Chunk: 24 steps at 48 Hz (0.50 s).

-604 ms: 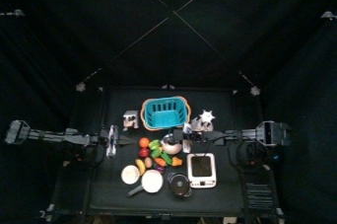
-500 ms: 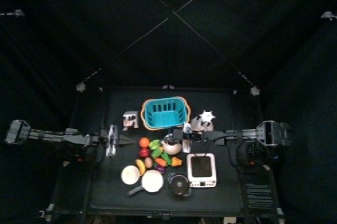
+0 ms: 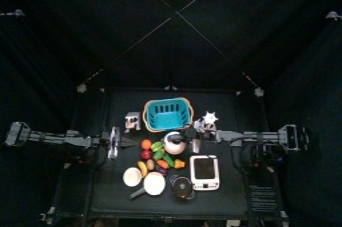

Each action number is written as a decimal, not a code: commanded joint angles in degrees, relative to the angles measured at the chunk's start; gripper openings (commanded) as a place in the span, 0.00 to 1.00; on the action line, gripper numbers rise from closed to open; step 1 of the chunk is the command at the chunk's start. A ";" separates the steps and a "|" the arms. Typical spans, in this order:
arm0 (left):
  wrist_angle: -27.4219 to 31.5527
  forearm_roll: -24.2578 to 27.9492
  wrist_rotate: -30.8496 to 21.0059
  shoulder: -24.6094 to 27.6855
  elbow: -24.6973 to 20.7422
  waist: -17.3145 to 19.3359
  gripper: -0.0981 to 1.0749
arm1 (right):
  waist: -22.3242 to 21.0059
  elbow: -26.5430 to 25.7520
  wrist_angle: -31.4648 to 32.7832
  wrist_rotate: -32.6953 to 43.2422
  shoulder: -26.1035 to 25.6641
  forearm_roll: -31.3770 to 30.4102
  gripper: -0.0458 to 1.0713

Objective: Put kettle onto stove

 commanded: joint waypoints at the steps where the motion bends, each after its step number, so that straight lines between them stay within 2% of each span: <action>1: -0.62 0.18 0.00 0.09 -1.41 0.09 0.06 | 1.49 0.79 -0.26 0.09 -5.01 1.58 0.48; 12: -0.70 0.18 0.09 0.09 -1.49 0.09 0.06 | 6.42 7.03 0.79 0.26 -13.01 6.15 0.48; 24: -0.70 0.18 0.09 0.09 -1.49 0.18 0.06 | 9.14 13.71 4.57 0.18 -19.95 13.27 0.48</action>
